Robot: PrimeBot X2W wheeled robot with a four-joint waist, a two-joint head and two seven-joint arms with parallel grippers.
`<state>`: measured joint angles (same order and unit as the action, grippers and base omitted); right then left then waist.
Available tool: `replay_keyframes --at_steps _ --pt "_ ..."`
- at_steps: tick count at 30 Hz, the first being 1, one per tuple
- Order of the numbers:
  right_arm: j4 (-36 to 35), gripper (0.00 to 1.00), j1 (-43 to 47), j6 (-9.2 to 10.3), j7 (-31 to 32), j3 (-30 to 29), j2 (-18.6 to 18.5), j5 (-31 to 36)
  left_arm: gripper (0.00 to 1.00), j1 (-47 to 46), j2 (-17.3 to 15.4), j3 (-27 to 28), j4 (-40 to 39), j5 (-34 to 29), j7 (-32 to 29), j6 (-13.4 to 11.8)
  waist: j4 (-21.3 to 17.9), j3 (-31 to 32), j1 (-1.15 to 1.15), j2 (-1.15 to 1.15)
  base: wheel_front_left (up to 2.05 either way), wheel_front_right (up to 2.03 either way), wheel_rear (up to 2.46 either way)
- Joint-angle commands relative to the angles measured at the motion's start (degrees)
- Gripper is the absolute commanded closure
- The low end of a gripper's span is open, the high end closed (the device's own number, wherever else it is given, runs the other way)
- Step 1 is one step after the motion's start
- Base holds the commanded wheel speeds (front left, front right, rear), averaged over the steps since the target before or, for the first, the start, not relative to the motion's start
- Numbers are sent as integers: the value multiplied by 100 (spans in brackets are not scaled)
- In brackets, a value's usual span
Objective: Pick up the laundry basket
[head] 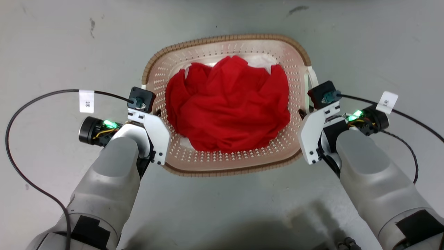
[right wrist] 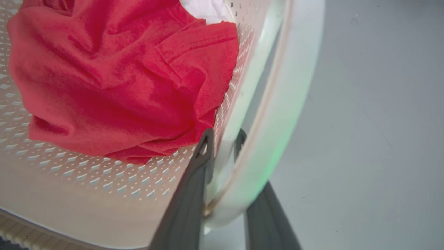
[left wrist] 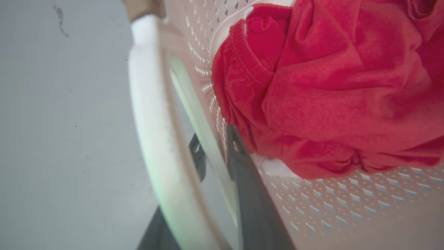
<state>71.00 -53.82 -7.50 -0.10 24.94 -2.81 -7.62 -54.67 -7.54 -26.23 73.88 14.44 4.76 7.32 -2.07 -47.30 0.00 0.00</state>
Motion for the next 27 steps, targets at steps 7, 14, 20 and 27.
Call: replay_keyframes --at_steps 7,14,20,27 --pt "-15 100 262 2 170 269 -11 -118 100 215 0 -321 -17 227 -144 15 19 441 0 0 0 0 0" --pt "-132 100 455 2 443 563 -9 -380 100 481 -29 -614 -18 491 -394 15 -8 936 0 0 0 0 0" --pt "-153 100 612 2 645 829 -9 -611 100 717 -19 -850 -13 763 -619 16 10 1408 0 0 0 0 0" --pt "-187 100 896 2 900 1202 -9 -907 100 1029 -66 -1118 -26 1070 -829 16 10 1961 0 0 0 0 0"
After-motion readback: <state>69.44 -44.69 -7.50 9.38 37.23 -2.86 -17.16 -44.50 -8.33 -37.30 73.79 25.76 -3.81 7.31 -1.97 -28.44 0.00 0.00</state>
